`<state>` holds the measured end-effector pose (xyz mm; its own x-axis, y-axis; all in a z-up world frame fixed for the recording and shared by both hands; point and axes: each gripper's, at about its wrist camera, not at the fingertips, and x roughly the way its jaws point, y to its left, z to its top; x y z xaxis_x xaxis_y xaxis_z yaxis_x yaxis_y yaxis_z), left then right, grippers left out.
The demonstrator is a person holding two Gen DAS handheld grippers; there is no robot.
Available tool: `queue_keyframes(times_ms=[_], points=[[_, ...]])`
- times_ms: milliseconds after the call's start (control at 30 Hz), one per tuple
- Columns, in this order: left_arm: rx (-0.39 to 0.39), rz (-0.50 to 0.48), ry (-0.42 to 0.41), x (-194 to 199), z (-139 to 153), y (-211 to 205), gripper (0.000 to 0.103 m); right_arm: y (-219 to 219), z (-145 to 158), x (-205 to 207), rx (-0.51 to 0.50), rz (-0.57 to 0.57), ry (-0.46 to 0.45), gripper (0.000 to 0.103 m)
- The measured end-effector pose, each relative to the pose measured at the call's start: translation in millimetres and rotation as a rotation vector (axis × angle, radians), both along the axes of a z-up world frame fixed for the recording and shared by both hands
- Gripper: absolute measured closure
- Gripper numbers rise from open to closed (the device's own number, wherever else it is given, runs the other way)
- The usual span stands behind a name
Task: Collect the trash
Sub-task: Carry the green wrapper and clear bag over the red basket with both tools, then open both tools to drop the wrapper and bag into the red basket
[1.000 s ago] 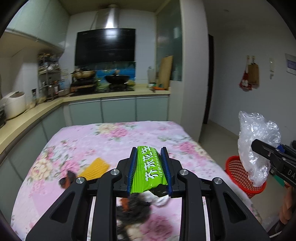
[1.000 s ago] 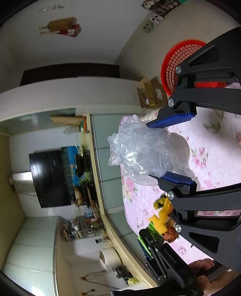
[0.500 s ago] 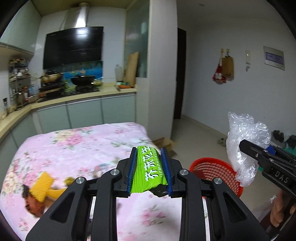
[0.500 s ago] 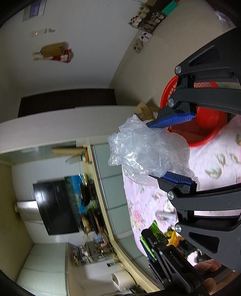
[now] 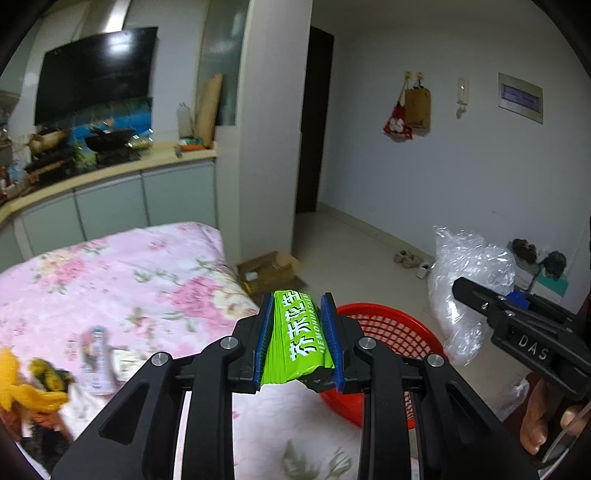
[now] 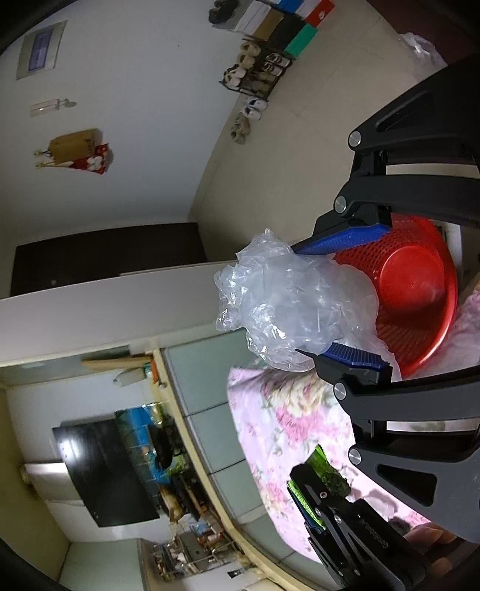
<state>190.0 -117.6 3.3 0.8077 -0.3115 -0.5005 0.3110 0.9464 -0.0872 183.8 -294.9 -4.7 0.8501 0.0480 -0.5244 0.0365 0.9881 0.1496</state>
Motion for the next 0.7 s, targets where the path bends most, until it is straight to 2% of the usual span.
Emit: queue_keyframes(times_ms=[400,467,633,700], points=[[-0.003,-0.104,0.18,52,-48,-50,0.077,-29,-40,35,0.047,-0.042,0.179,0.056],[-0.012,-0.113,0.211,58,-56,-54,0.072,-33,-46,39,0.064,-0.048,0.199,0.052],[-0.033,-0.107,0.218,58,-63,-56,0.04,-42,-54,41,0.118,-0.054,0.228,0.04],[-0.039,-0.108,0.215,57,-62,-54,0.034,-45,-53,41,0.14,-0.054,0.227,0.033]])
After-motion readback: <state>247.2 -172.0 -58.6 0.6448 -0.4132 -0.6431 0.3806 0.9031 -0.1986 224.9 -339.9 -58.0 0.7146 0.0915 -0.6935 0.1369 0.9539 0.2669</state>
